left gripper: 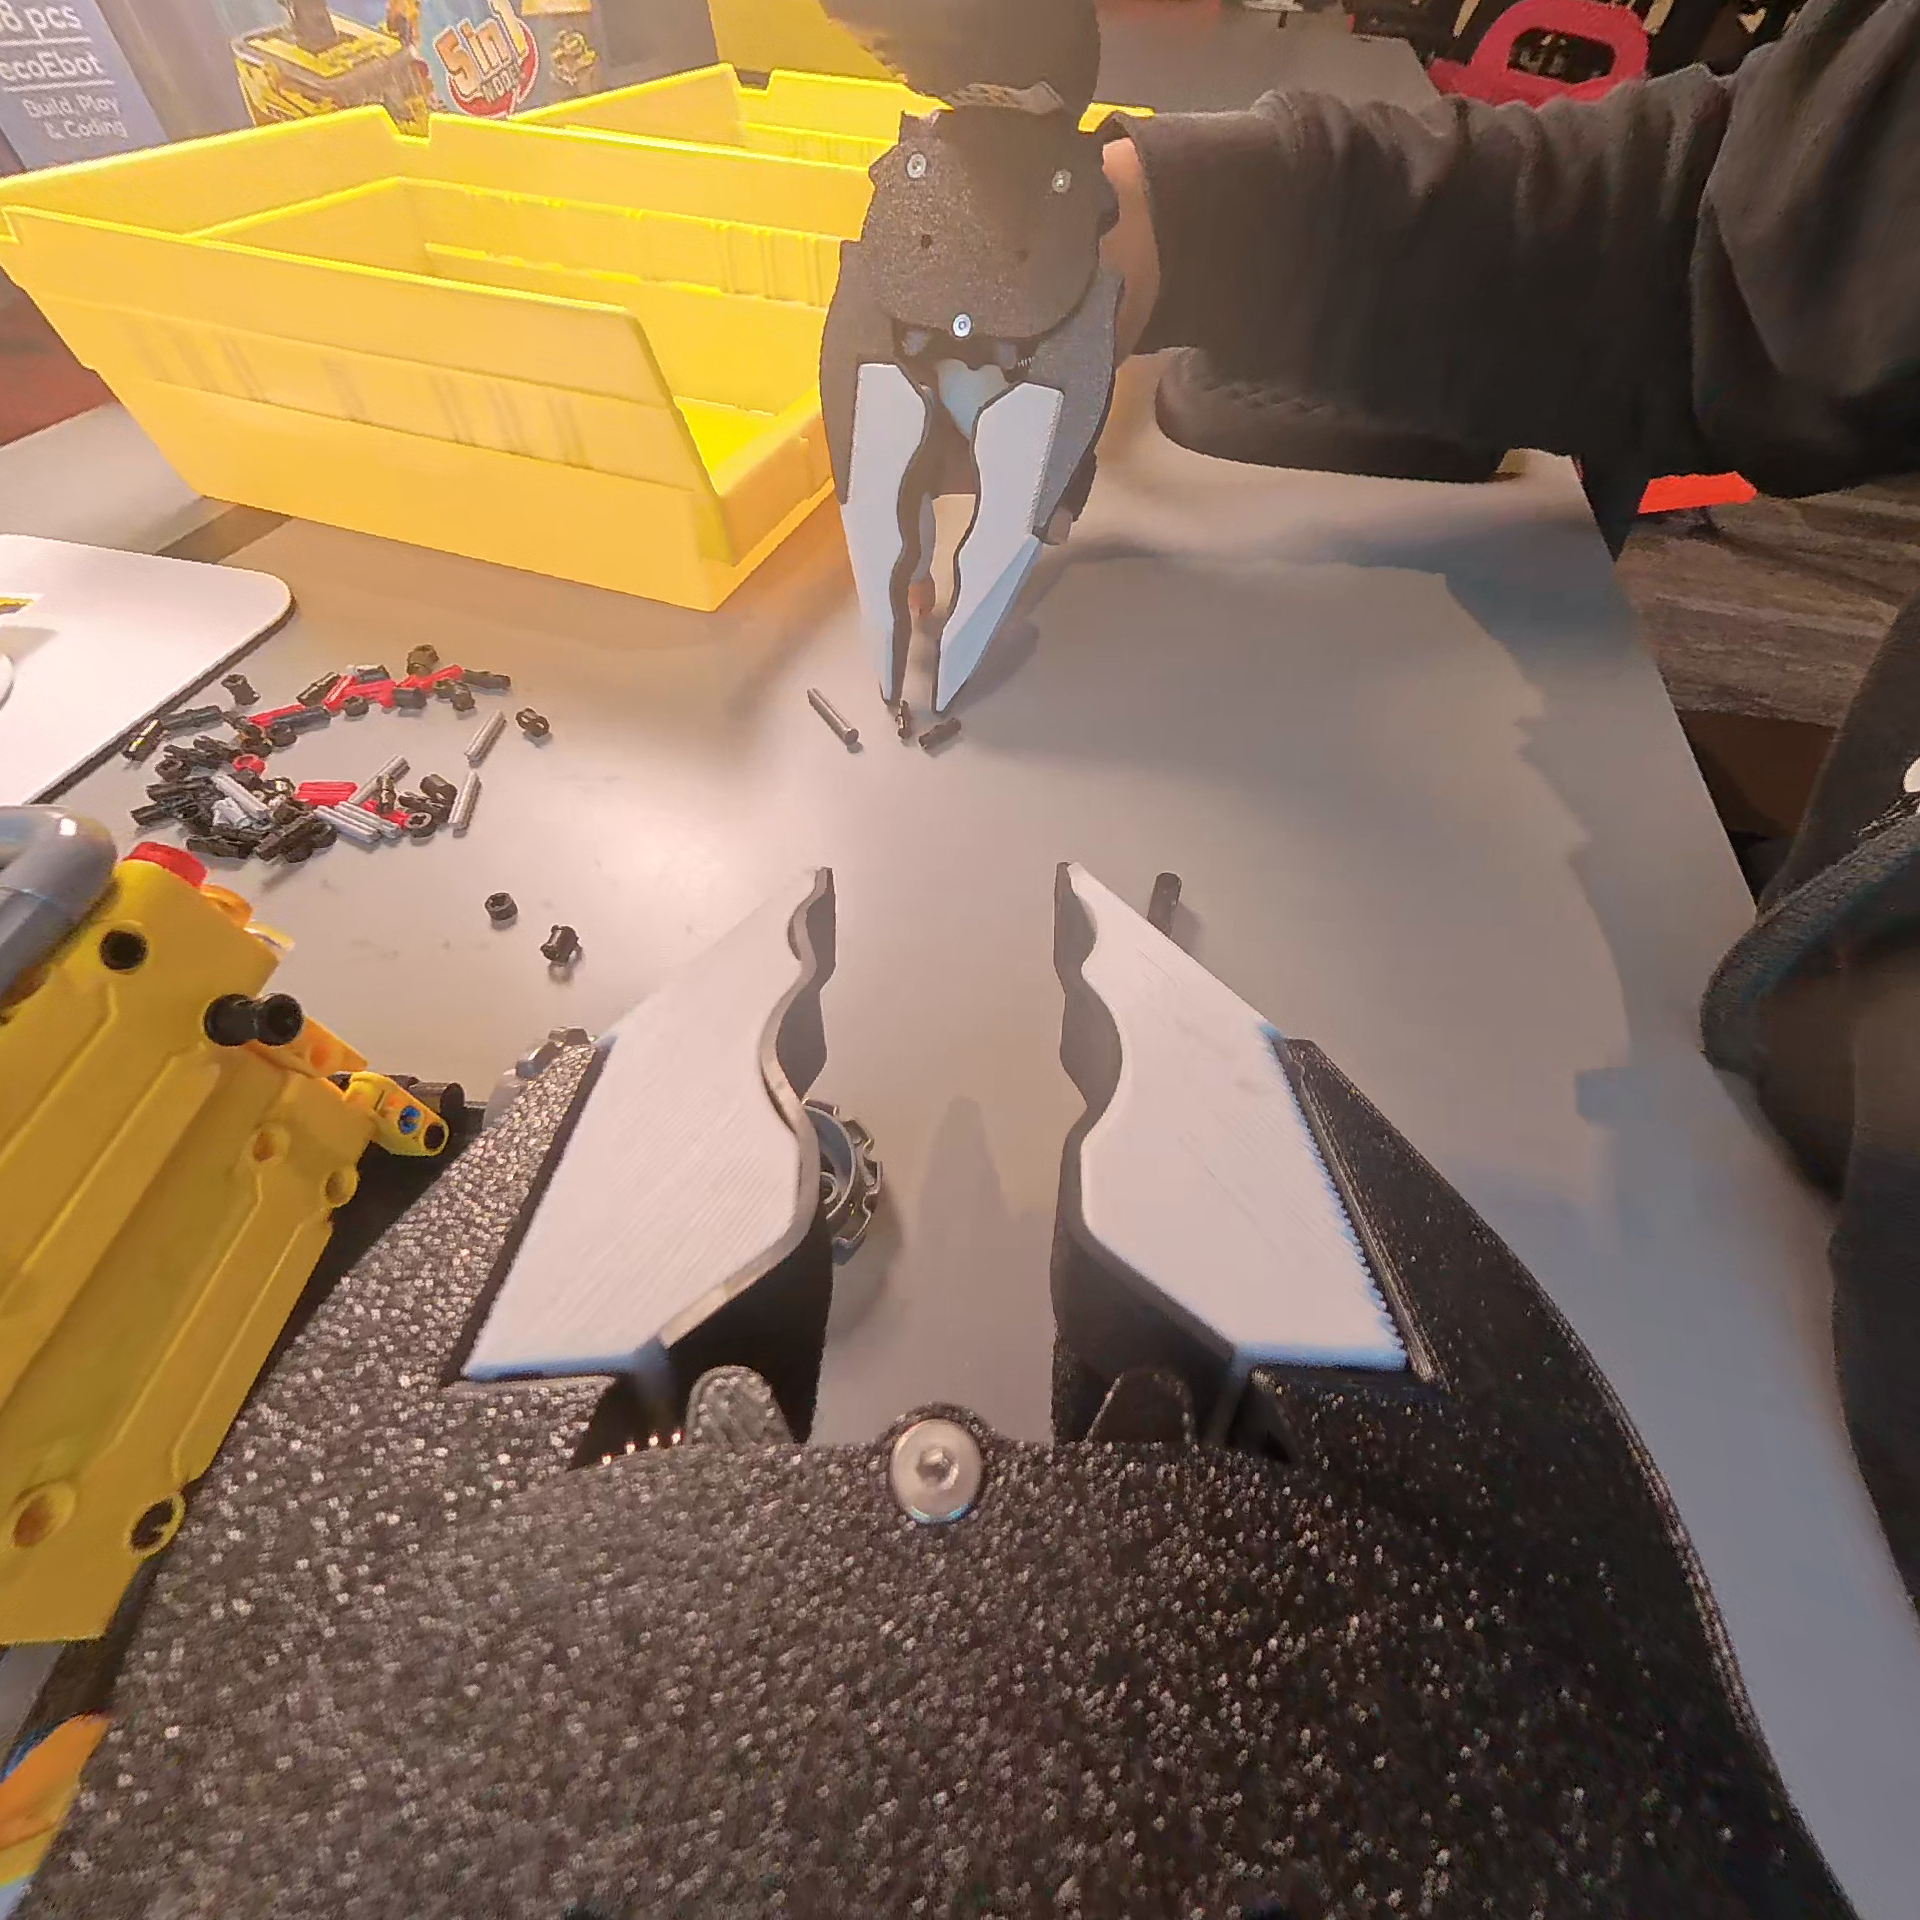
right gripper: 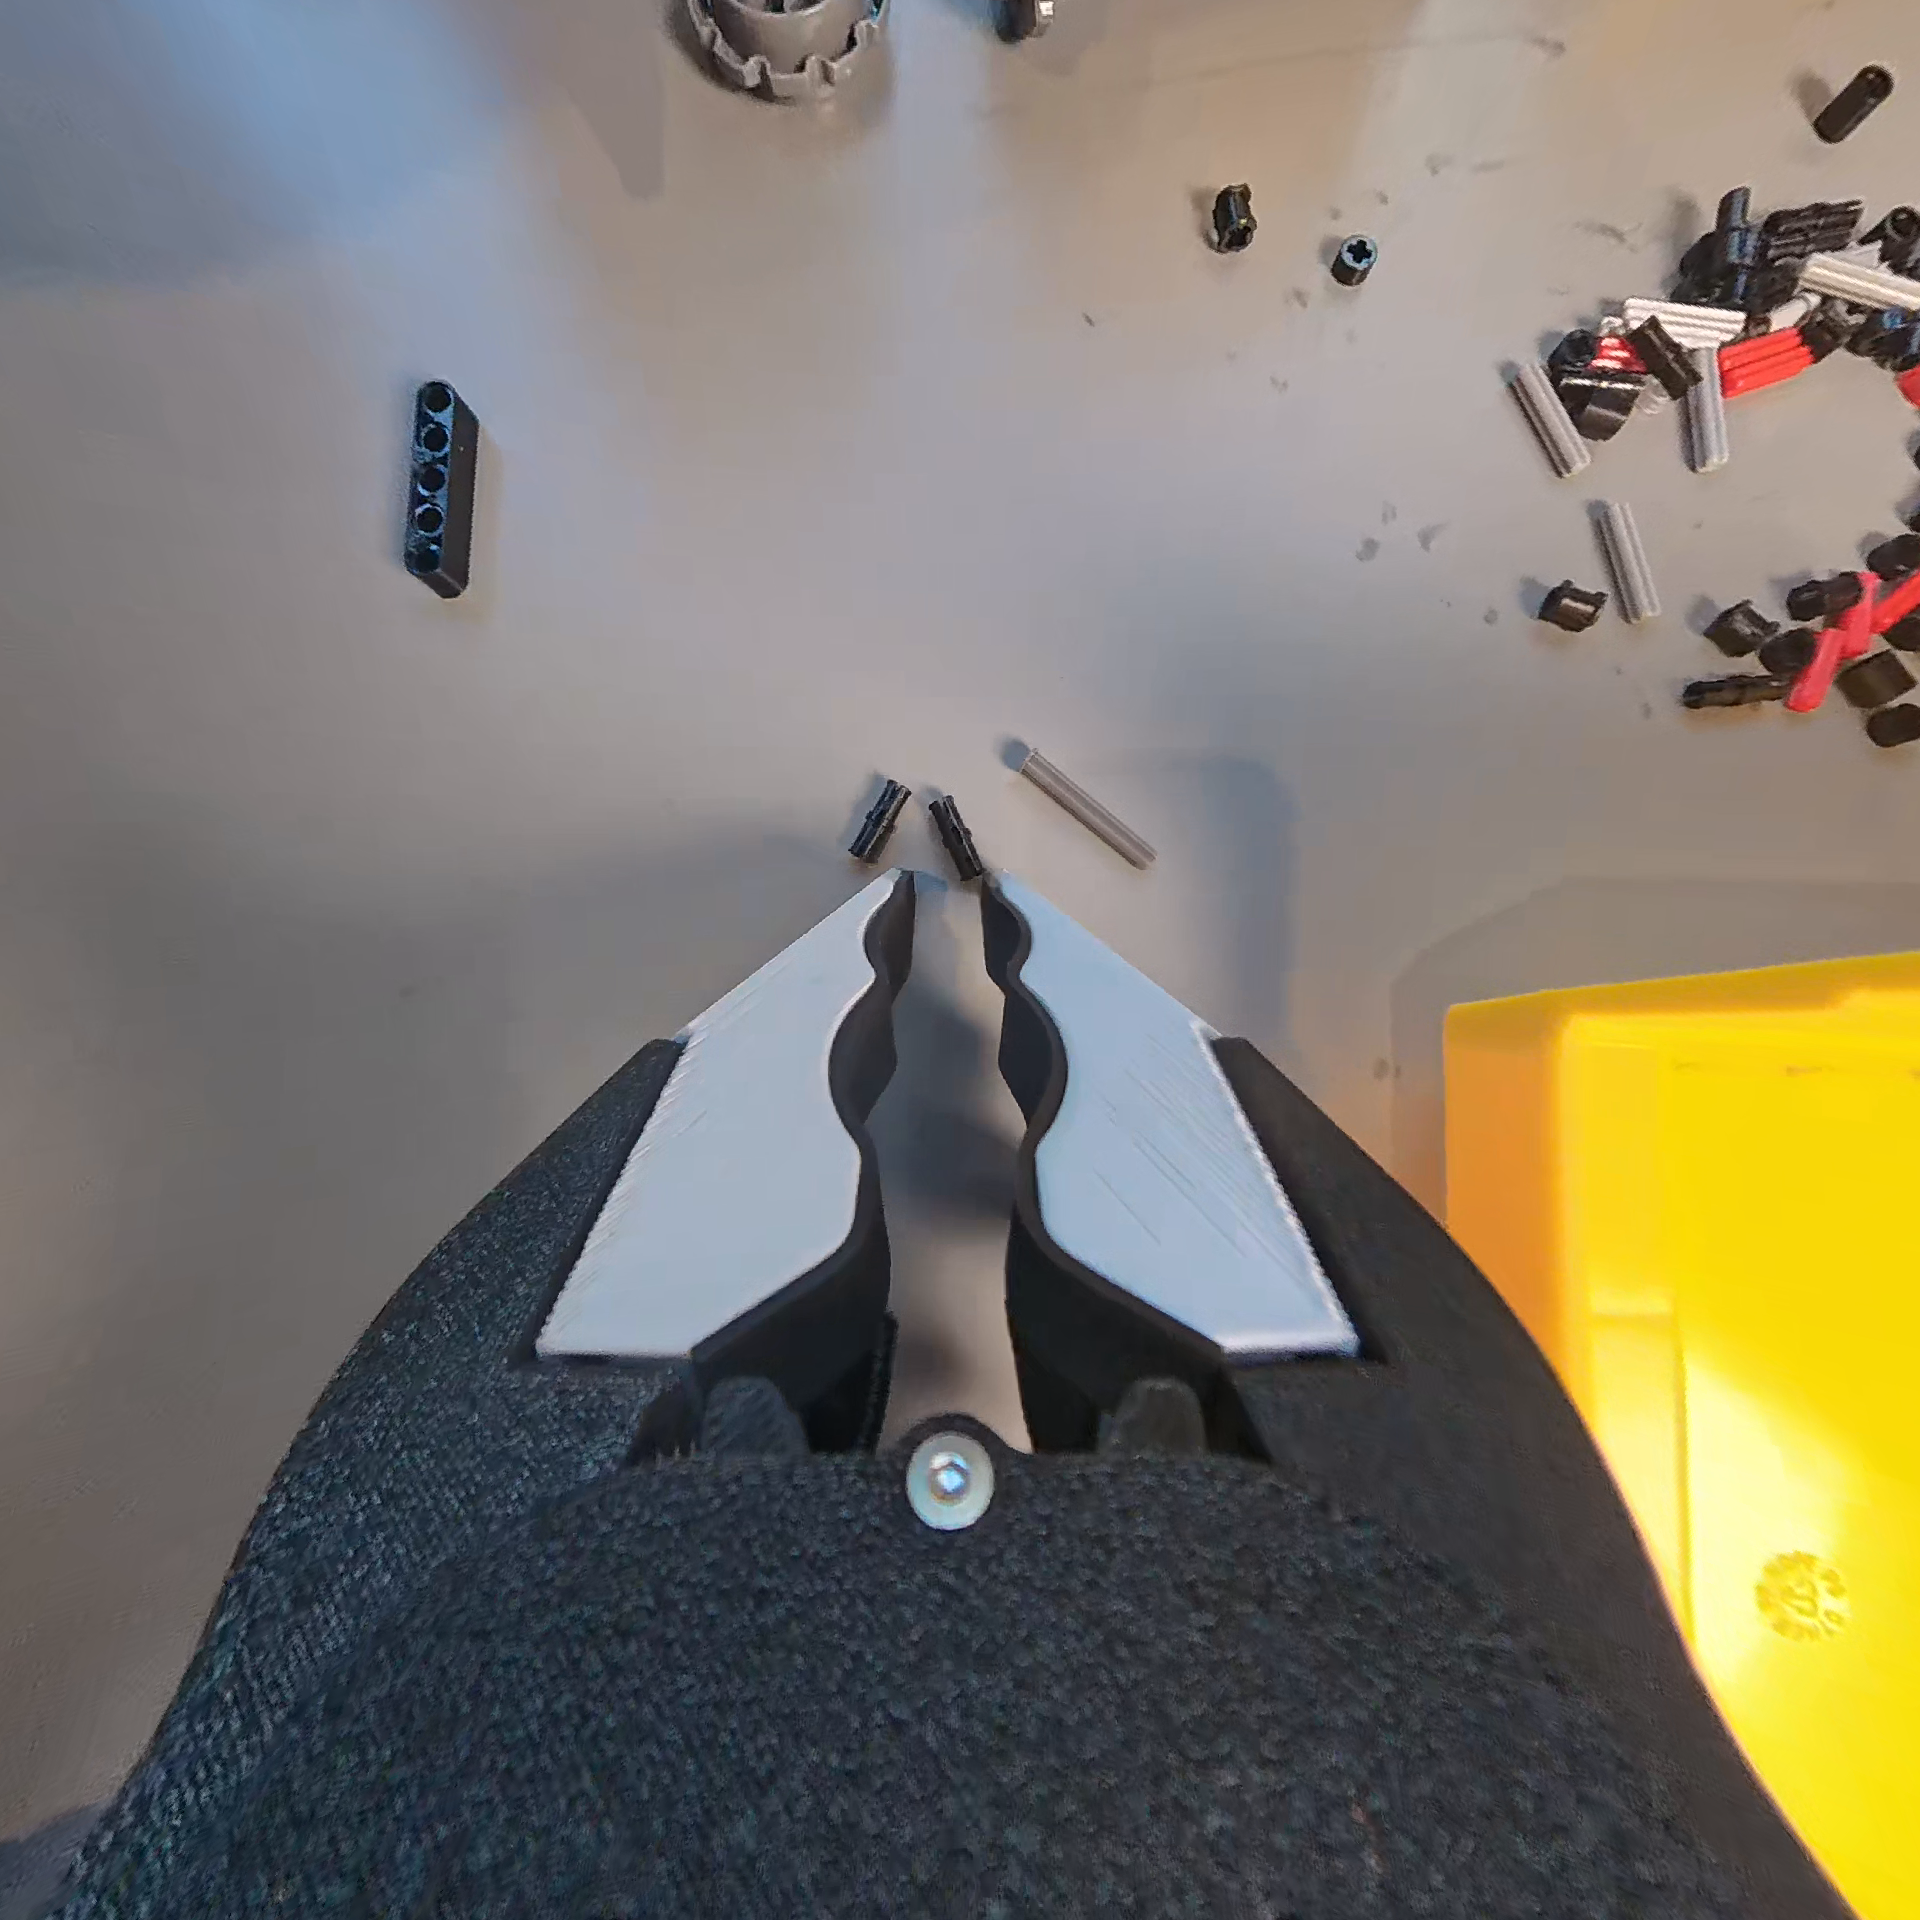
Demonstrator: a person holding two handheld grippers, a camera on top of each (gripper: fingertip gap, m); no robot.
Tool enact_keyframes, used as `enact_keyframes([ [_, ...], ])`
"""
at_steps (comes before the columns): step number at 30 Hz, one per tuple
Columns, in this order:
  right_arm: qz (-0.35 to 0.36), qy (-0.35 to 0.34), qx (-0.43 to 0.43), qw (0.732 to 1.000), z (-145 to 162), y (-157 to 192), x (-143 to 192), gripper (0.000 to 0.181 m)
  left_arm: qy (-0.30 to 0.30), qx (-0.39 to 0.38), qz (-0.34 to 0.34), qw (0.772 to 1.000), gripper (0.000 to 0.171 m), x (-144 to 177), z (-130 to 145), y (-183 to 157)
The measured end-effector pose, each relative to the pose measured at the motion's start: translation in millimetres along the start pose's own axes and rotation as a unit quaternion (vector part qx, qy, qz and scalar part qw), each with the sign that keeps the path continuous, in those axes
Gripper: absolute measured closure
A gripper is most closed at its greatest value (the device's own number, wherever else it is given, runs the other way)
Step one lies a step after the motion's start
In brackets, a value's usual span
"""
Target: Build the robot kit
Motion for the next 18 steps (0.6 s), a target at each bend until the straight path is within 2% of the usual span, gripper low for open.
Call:
enact_keyframes([
  [4, -0.009, -0.004, -0.002, 1.0, 0.9, 4.3, -1.1, 0.181, 0.002, -0.005, 0.0, 1.0, 0.132, -0.3, 0.3, -1.2],
  [18, 0.021, -0.021, -0.012, 0.999, 1.8, 12.1, 6.2, 0.181, 0.006, -0.022, -0.003, 1.0, 0.132, -1.4, 1.1, -4.6],
])
Point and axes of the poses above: each gripper's, where its closed fingertips meet, x back along the fingers, z out of its underside, y = z × x across the jaws, the point moved 8 cm from there along x, back along the fingers, and after that the axes turned 9 degrees about -z, right-handed, at the moved point
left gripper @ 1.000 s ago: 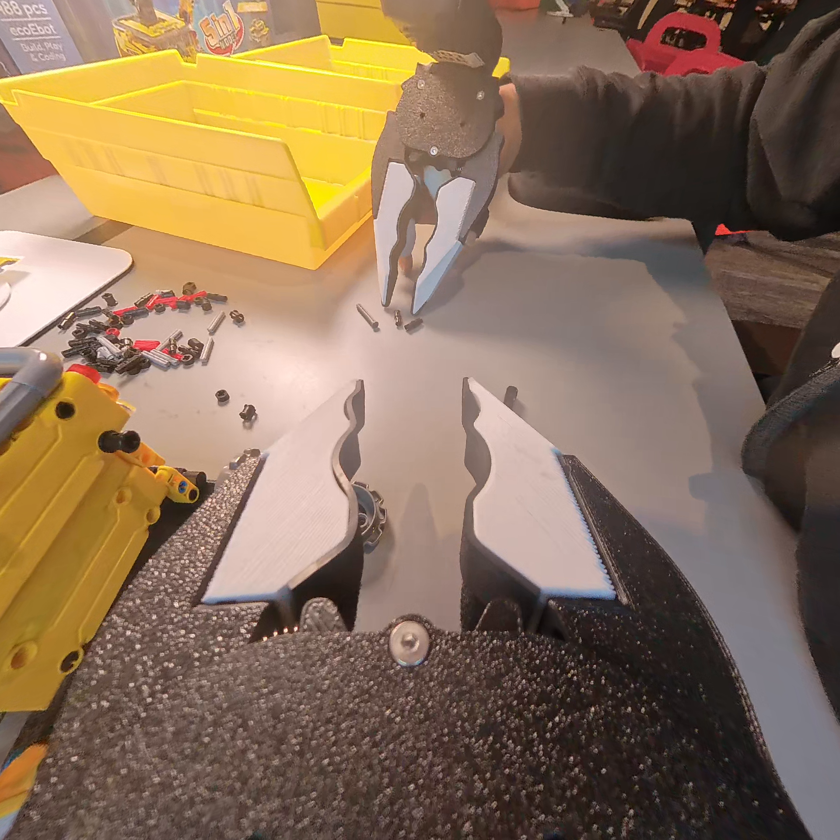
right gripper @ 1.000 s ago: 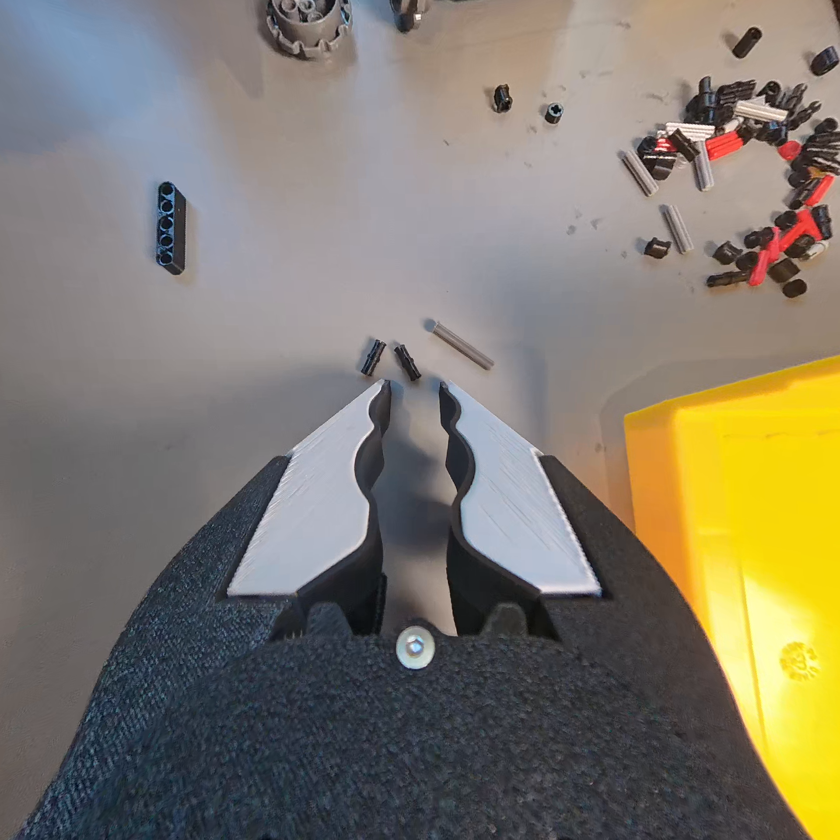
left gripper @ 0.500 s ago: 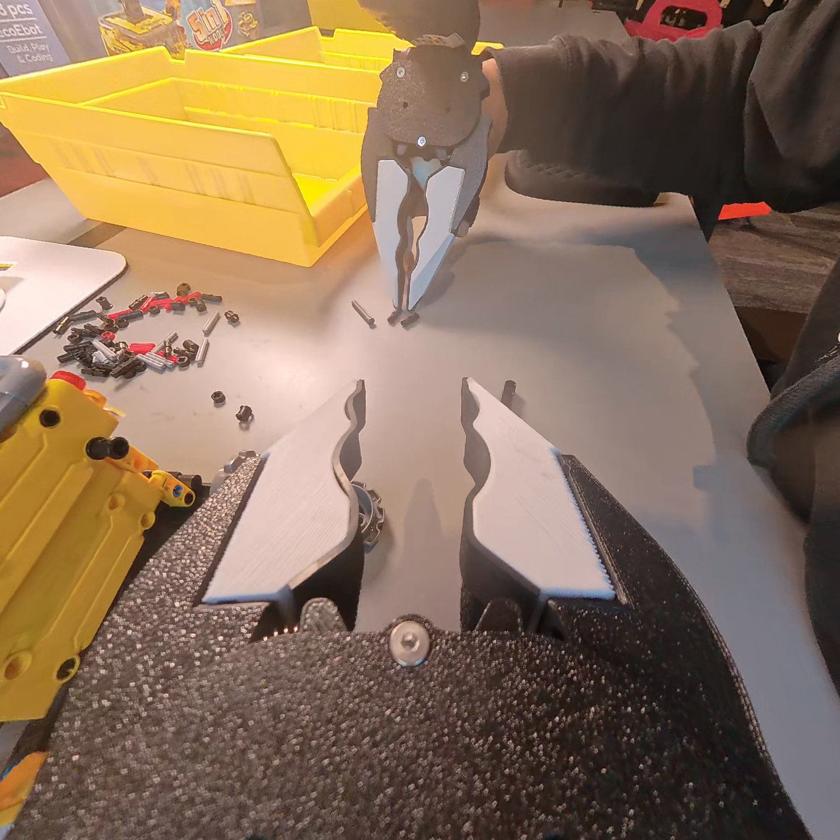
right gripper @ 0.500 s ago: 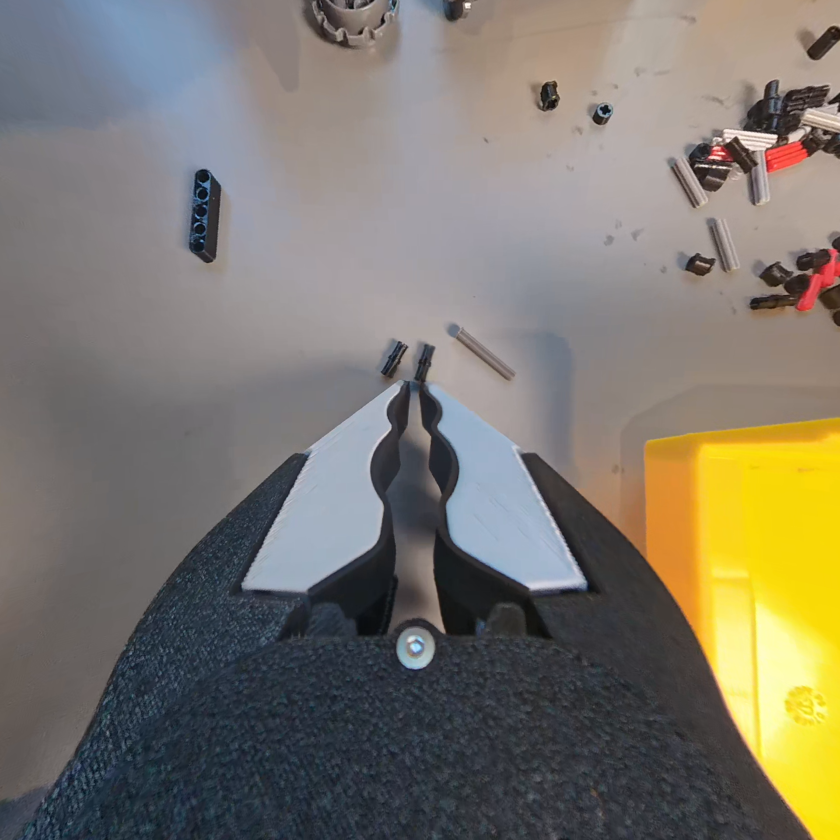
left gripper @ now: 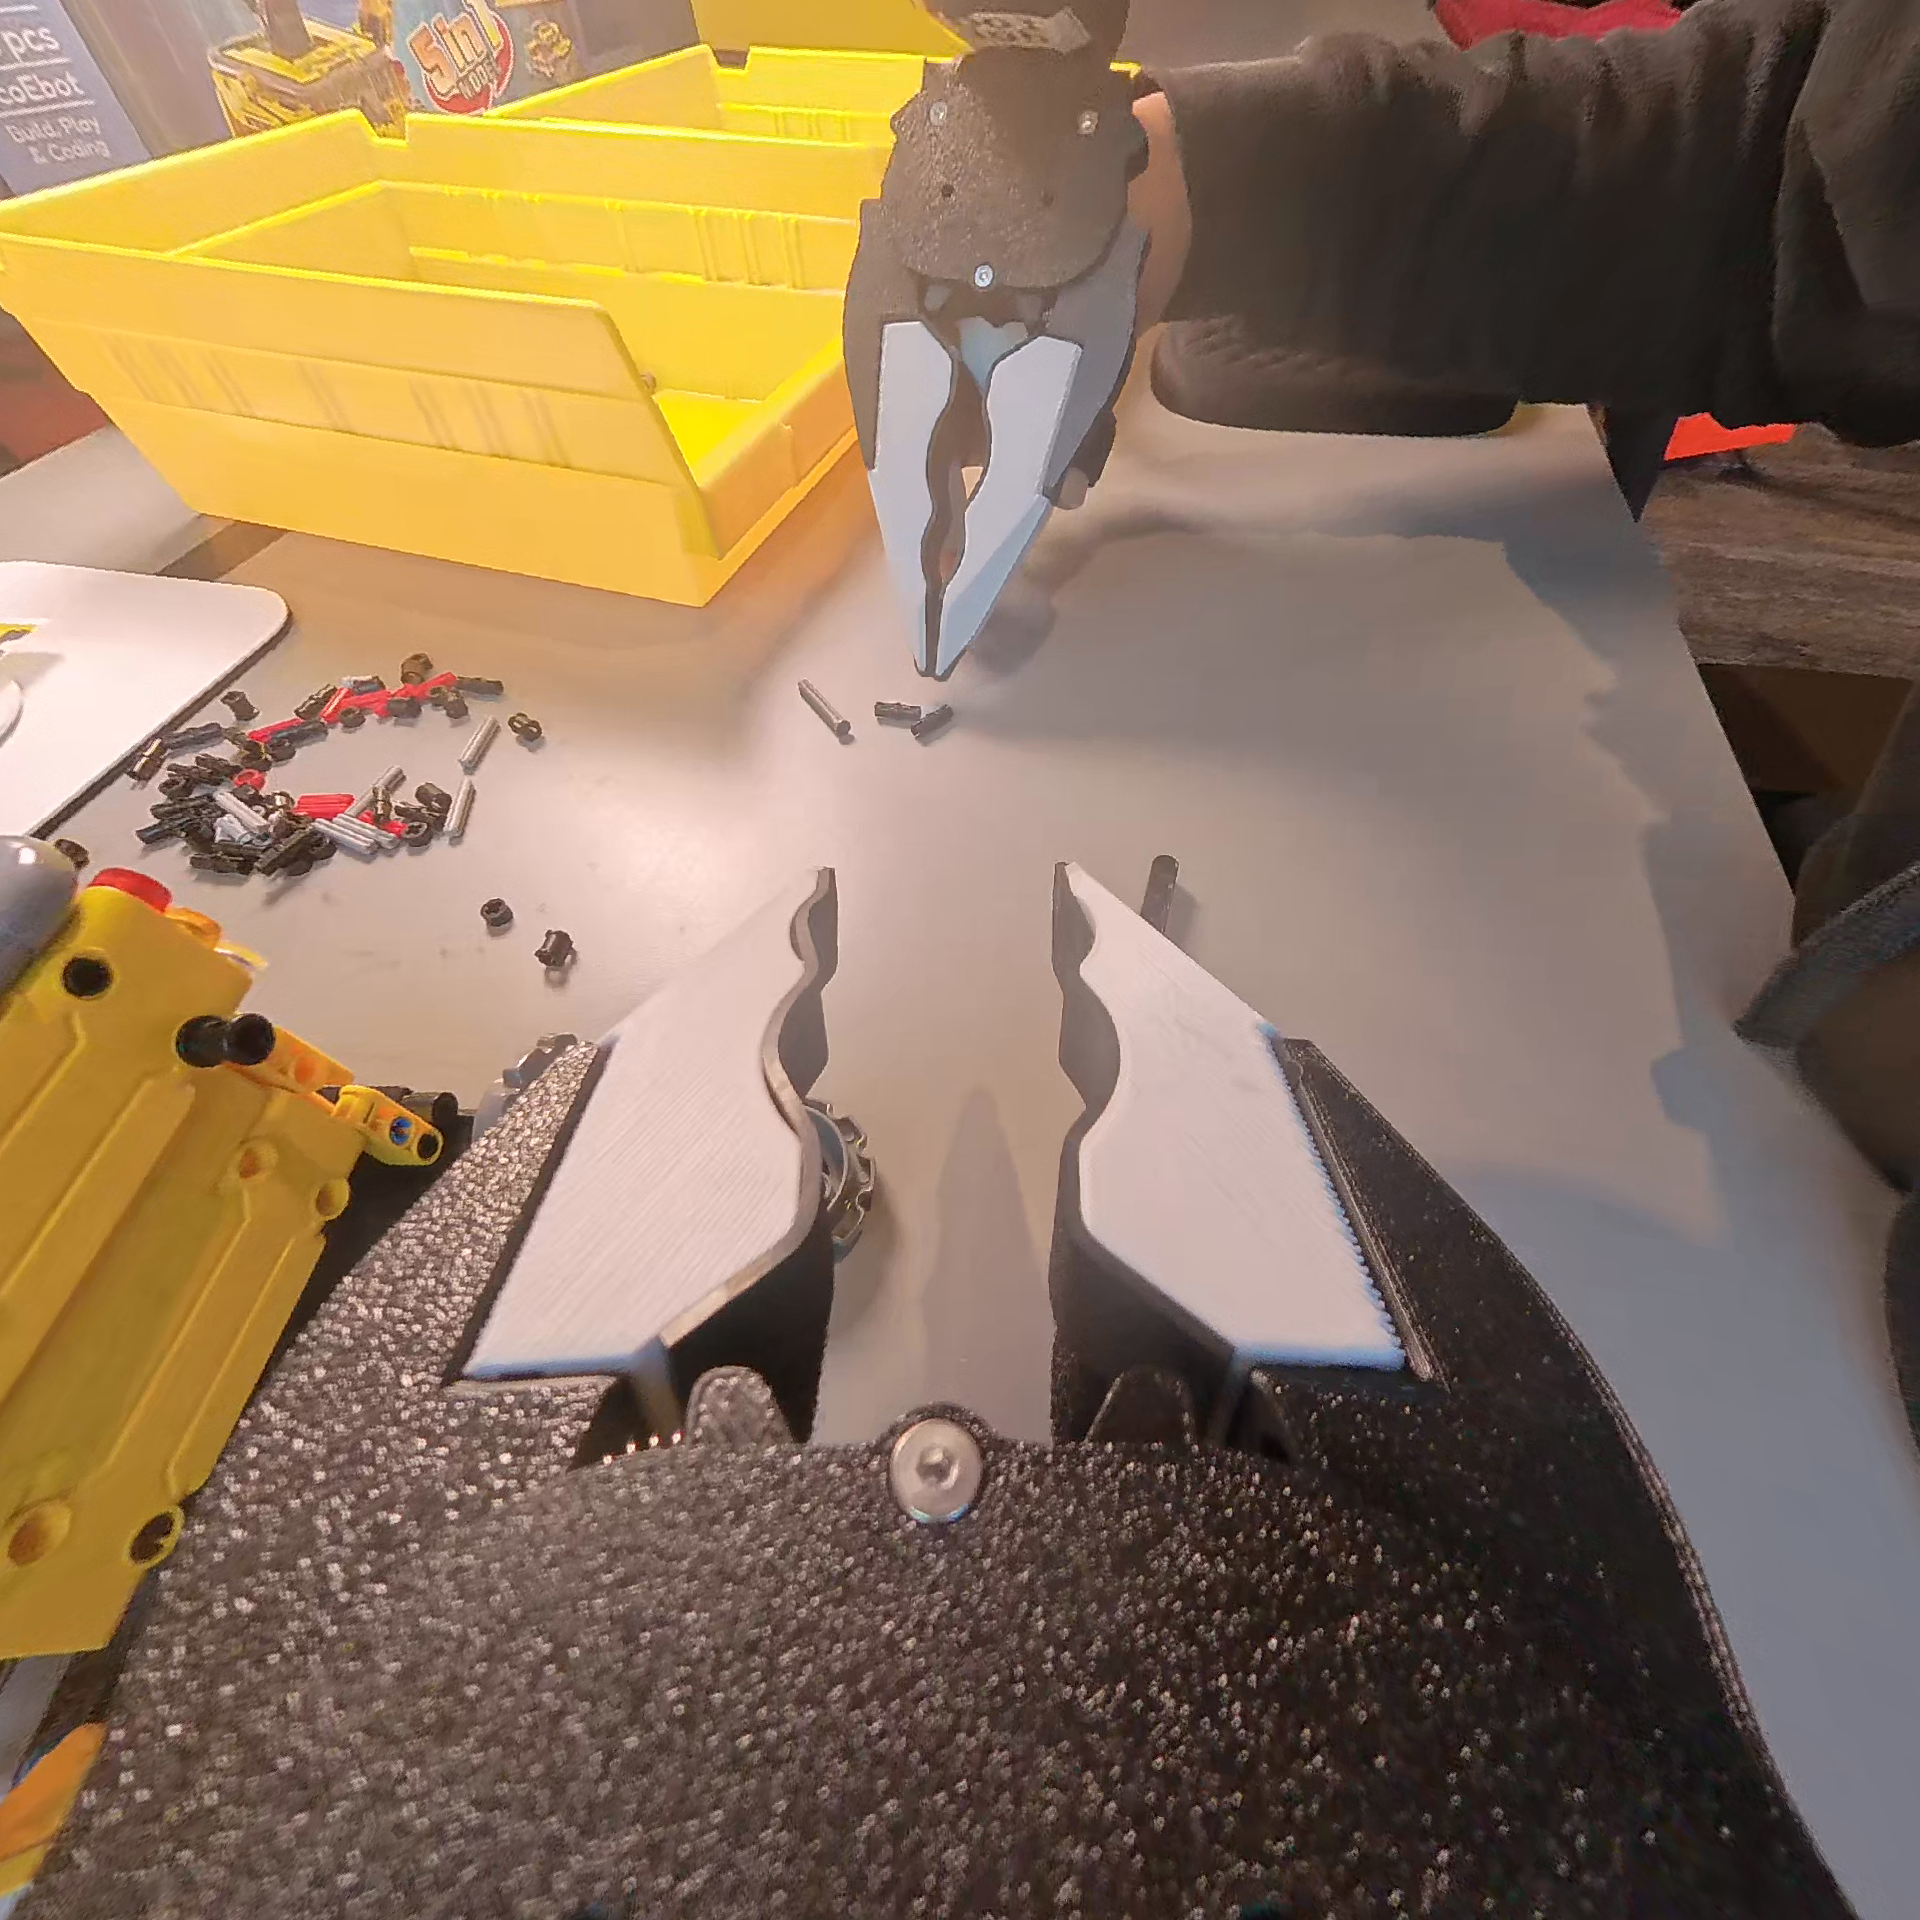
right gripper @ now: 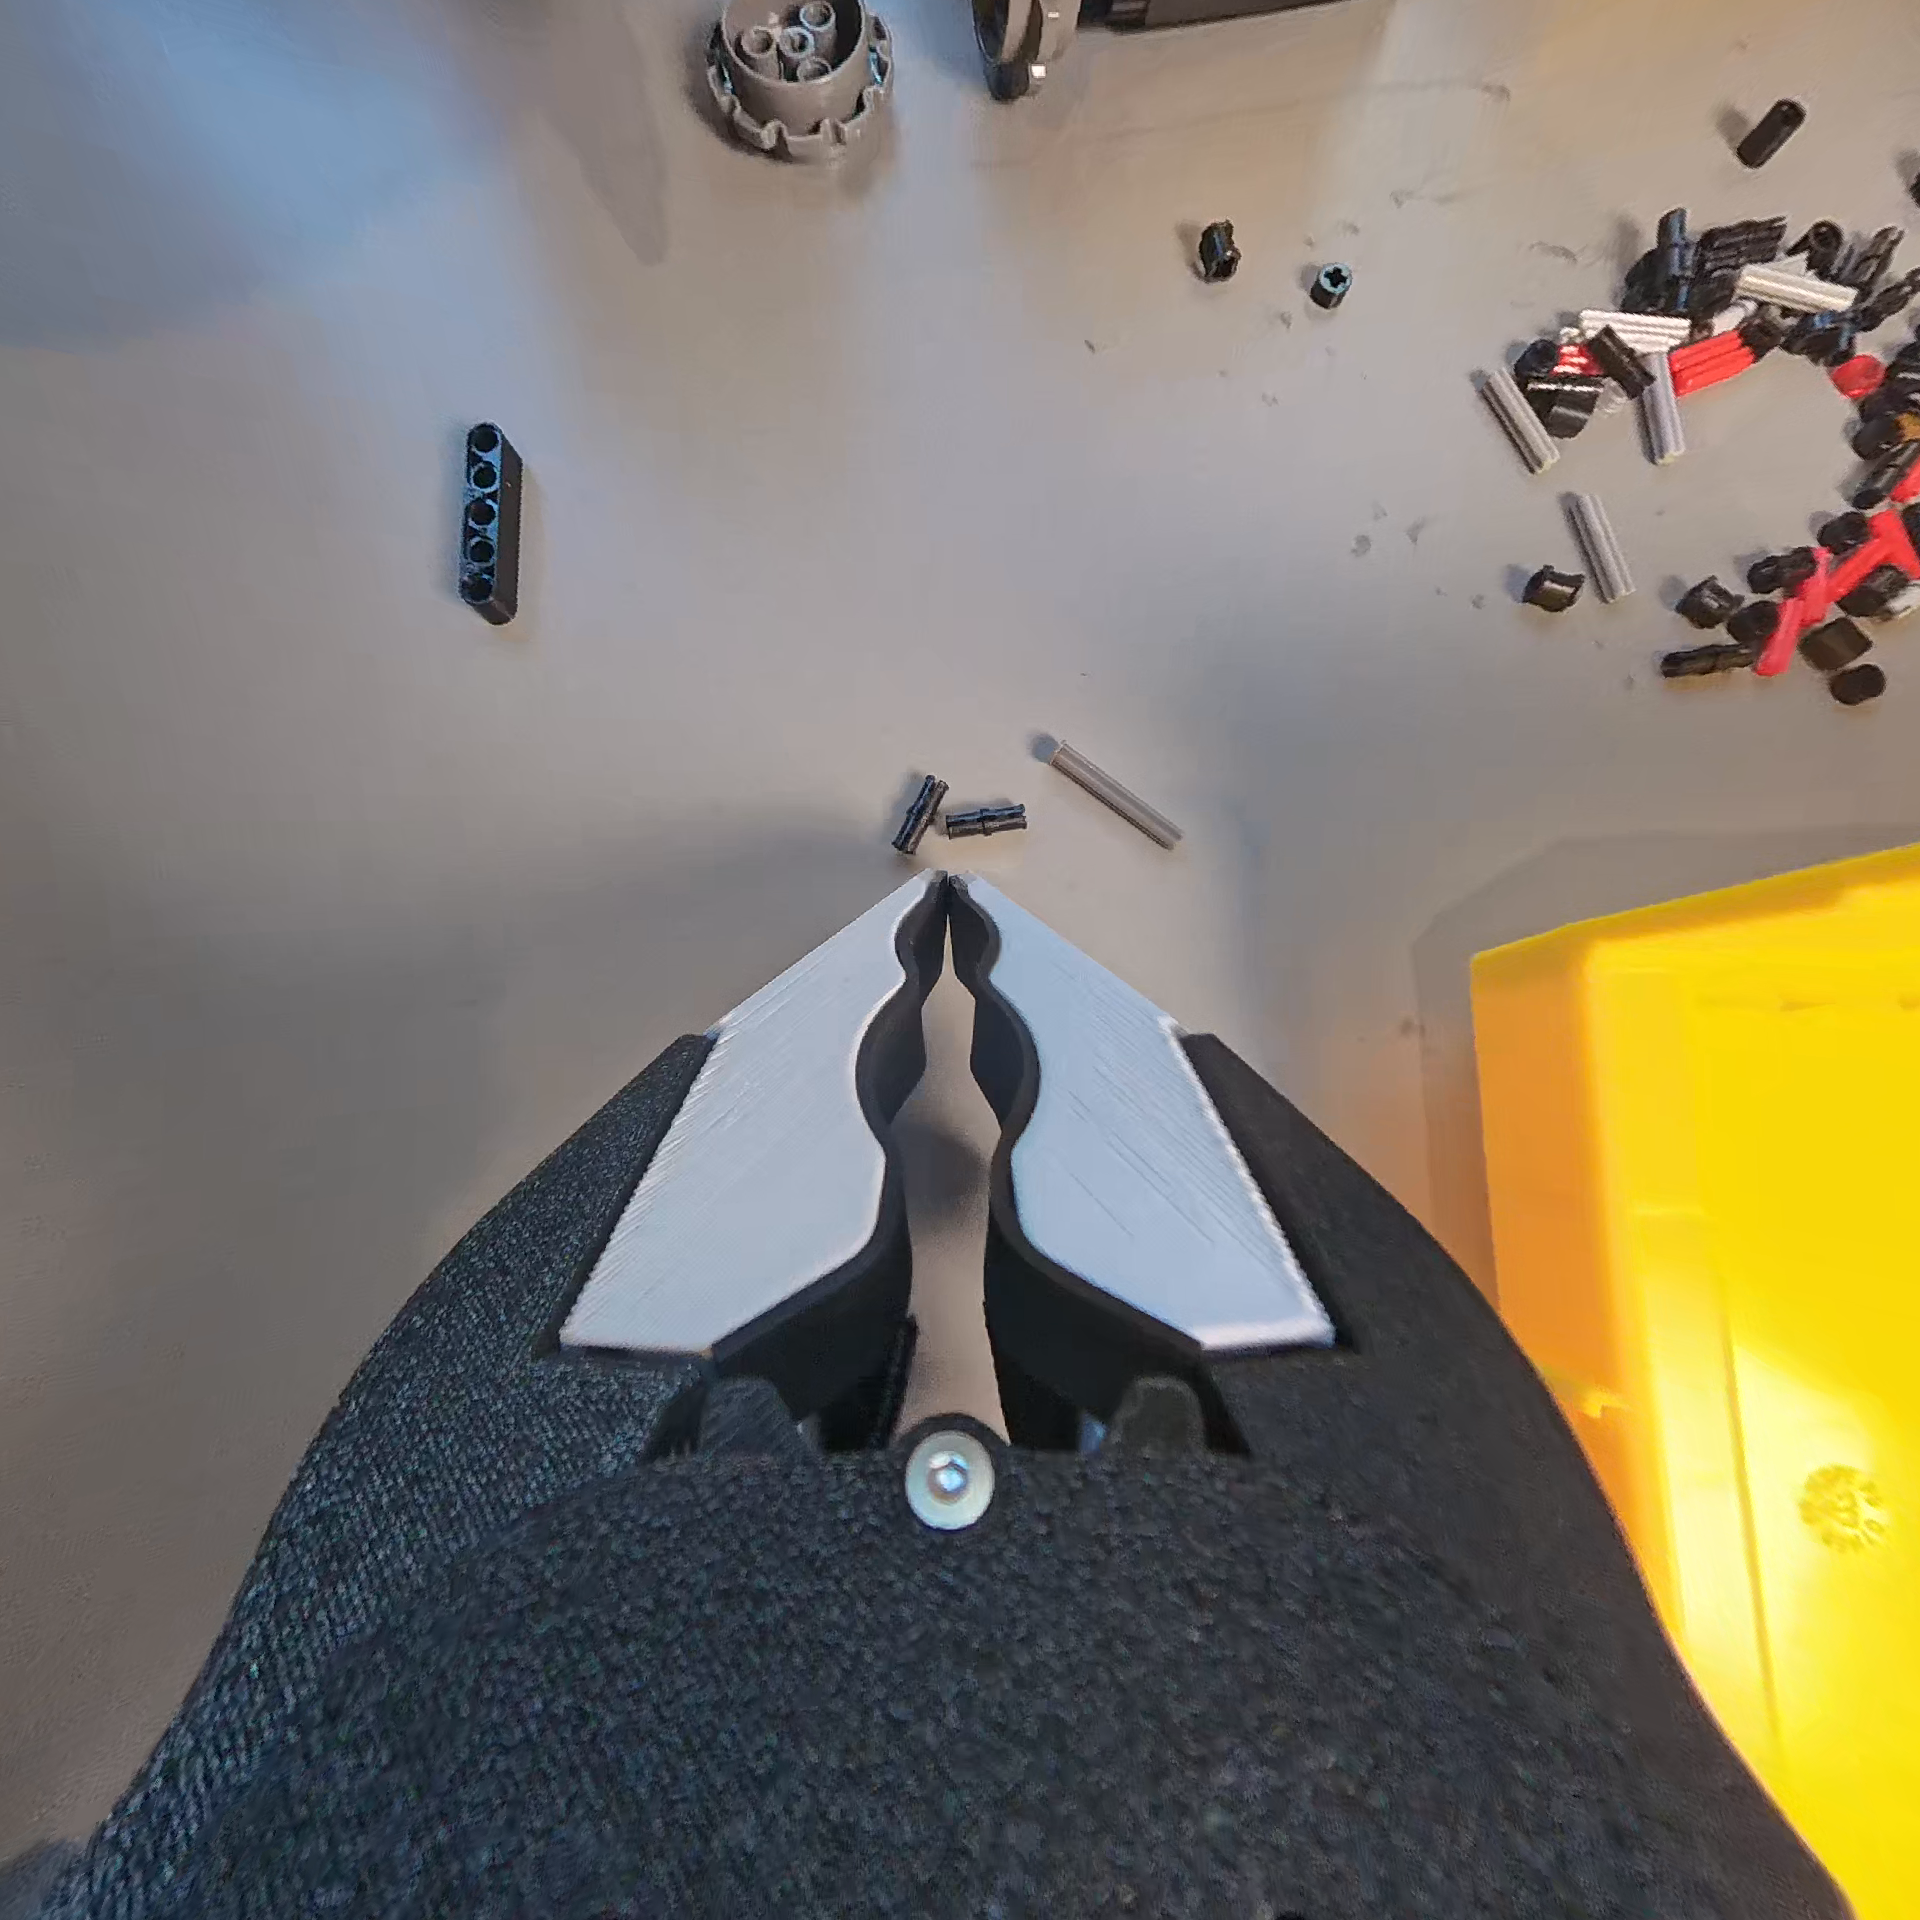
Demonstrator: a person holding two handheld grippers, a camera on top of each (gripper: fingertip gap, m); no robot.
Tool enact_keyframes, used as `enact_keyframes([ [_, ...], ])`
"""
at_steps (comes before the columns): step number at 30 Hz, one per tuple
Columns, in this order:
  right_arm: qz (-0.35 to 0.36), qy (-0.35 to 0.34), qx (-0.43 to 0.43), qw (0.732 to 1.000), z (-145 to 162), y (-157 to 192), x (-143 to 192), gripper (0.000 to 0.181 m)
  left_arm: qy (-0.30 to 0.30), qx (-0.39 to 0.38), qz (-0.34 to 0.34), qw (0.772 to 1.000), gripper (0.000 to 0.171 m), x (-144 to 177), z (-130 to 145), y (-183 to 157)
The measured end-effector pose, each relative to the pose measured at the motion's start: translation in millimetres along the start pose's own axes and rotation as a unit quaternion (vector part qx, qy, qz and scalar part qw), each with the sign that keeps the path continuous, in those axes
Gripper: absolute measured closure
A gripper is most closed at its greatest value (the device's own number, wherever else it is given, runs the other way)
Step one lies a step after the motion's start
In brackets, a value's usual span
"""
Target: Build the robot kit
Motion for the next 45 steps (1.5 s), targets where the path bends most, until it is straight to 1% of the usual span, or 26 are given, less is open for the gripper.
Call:
enact_keyframes([
  [3, 0.02, -0.01, 0.001, 1.0, -2.9, -1.0, 2.3, 0.181, 0.004, -0.006, 0.002, 1.0, 0.133, -0.8, 0.6, -1.5],
  [5, 0.02, -0.012, 0.0, 1.0, -5.6, -1.8, 0.4, 0.17, 0.008, -0.011, 0.002, 1.0, 0.133, -2.0, 1.3, -2.7],
  [7, 0.015, -0.006, 0.0, 1.0, -7.2, -3.6, -2.1, 0.167, 0.012, -0.015, 0.002, 1.0, 0.133, -2.8, 1.9, -3.6],
  [14, -0.003, 0.011, -0.006, 1.0, -10.3, -9.2, -8.8, 0.164, 0.004, -0.014, -0.002, 1.0, 0.133, -0.8, 0.9, -2.8],
  [23, -0.02, 0.027, -0.004, 0.999, -12.4, -12.2, -14.4, 0.165, 0.007, -0.022, 0.002, 1.0, 0.133, -1.3, 1.6, -5.4],
  [30, -0.009, 0.025, 0.005, 1.0, -11.5, -10.7, -12.0, 0.165, 0.005, -0.021, 0.002, 1.0, 0.133, -0.7, 1.4, -5.0],
  [34, 0.013, -0.013, 0.013, 1.0, -20.0, -5.4, 0.9, 0.165, -0.001, -0.018, 0.001, 1.0, 0.133, 0.5, 0.4, -4.2],
  [38, 0.023, -0.085, 0.05, 0.995, -42.3, 12.5, 9.8, 0.165, -0.017, -0.004, 0.002, 1.0, 0.138, 3.4, -2.8, -1.7],
  [42, 0.016, -0.162, 0.091, 0.982, -64.1, 32.6, 5.6, 0.165, -0.037, 0.023, 0.015, 0.999, 0.142, 3.6, -8.7, -1.0],
  [45, 0.011, -0.204, 0.12, 0.971, -78.7, 42.5, -0.4, 0.165, -0.053, 0.057, 0.046, 0.996, 0.142, 0.5, -16.5, -2.6],
])
Point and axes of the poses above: each gripper's, where its closed fingertips meet, x back along the fingers, z out of its underside, y = z × x across the jaws, the point moved 8 cm from there along x, back along the fingers, and after that the axes turned 9 degrees about -z, right-handed, at the moved point
